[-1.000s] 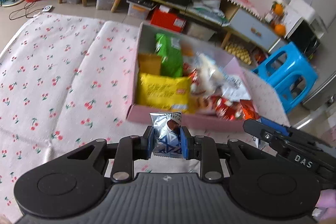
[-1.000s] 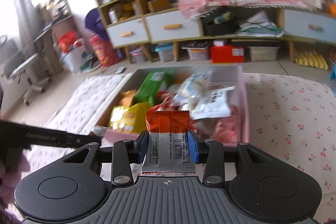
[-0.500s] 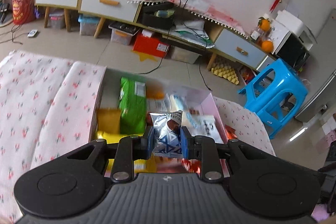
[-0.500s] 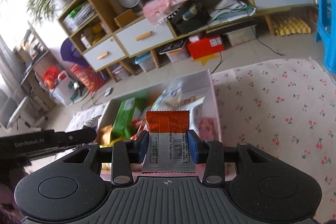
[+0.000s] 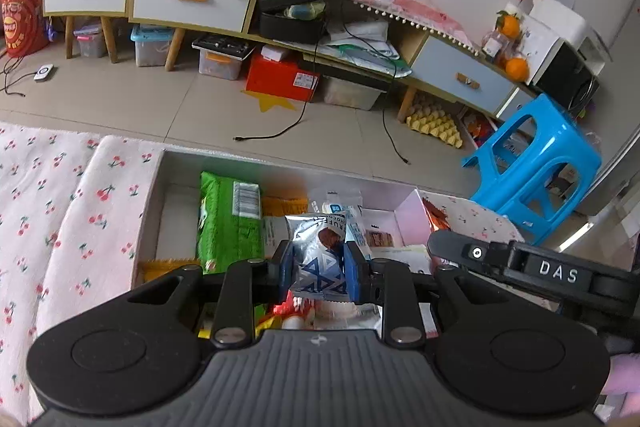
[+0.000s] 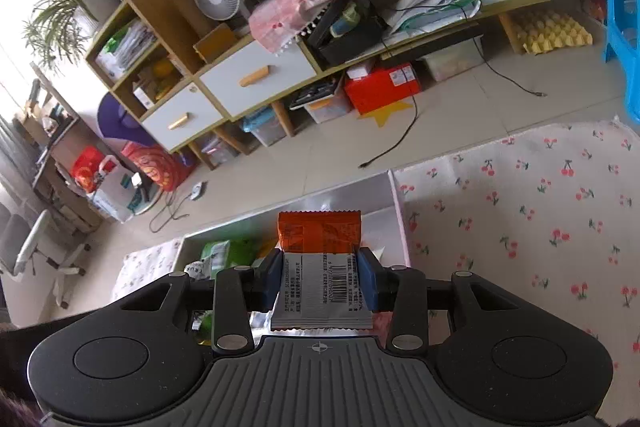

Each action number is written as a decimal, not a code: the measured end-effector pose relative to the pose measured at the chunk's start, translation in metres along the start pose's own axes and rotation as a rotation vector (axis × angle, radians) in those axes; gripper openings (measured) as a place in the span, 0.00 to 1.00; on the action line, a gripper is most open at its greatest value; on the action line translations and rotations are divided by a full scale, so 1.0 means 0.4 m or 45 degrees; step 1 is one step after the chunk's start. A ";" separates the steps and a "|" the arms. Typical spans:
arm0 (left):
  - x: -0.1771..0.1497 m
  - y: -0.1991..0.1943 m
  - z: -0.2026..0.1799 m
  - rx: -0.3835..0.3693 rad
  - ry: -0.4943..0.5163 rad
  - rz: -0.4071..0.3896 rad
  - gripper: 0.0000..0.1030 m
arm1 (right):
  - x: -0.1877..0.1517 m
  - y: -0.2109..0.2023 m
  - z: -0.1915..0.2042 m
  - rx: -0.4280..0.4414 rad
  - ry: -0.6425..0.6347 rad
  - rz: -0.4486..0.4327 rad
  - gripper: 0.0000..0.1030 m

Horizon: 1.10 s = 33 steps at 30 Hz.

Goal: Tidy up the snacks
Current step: 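Lift both held packets and carry them over the pink box, then lower both packets into the pink box and open both grippers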

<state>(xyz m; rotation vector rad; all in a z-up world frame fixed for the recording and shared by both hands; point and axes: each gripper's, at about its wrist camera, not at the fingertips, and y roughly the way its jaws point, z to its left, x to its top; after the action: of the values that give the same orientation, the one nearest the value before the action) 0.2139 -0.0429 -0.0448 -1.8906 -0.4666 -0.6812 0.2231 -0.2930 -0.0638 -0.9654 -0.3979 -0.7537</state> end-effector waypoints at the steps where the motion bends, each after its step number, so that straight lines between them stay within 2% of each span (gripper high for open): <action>1: 0.004 0.007 -0.001 0.008 0.008 0.001 0.24 | 0.006 0.008 -0.001 -0.007 -0.001 0.003 0.38; 10: 0.023 0.050 -0.009 0.071 0.061 0.010 0.24 | 0.050 0.062 -0.001 -0.051 -0.027 0.044 0.38; 15: 0.026 0.053 -0.015 0.064 0.074 0.013 0.26 | 0.060 0.076 -0.005 -0.072 -0.026 0.051 0.41; 16: 0.025 0.052 -0.017 0.062 0.081 0.008 0.30 | 0.061 0.076 -0.009 -0.064 -0.010 0.047 0.45; 17: 0.023 0.049 -0.018 0.058 0.089 0.001 0.43 | 0.062 0.076 -0.014 -0.059 0.011 0.047 0.50; 18: 0.024 0.049 -0.020 0.064 0.093 -0.004 0.54 | 0.064 0.073 -0.020 -0.050 0.041 0.049 0.61; 19: 0.023 0.046 -0.020 0.072 0.096 -0.013 0.58 | 0.066 0.071 -0.024 -0.045 0.061 0.048 0.67; 22: 0.022 0.042 -0.021 0.085 0.093 -0.008 0.63 | 0.069 0.061 -0.030 -0.043 0.084 0.049 0.68; 25: 0.019 0.028 -0.022 0.089 0.087 -0.002 0.73 | 0.069 0.044 -0.028 -0.055 0.074 0.051 0.69; 27: 0.012 0.009 -0.025 0.092 0.082 -0.003 0.82 | 0.065 0.024 -0.023 -0.061 0.062 0.051 0.73; 33: -0.009 -0.047 -0.047 0.103 0.070 -0.022 0.96 | 0.038 -0.059 -0.005 -0.055 0.010 0.037 0.79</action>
<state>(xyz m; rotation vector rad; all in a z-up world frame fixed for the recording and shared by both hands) 0.1953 -0.0527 -0.0282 -1.7895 -0.4688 -0.7142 0.2165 -0.3090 -0.0417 -1.0068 -0.3615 -0.7424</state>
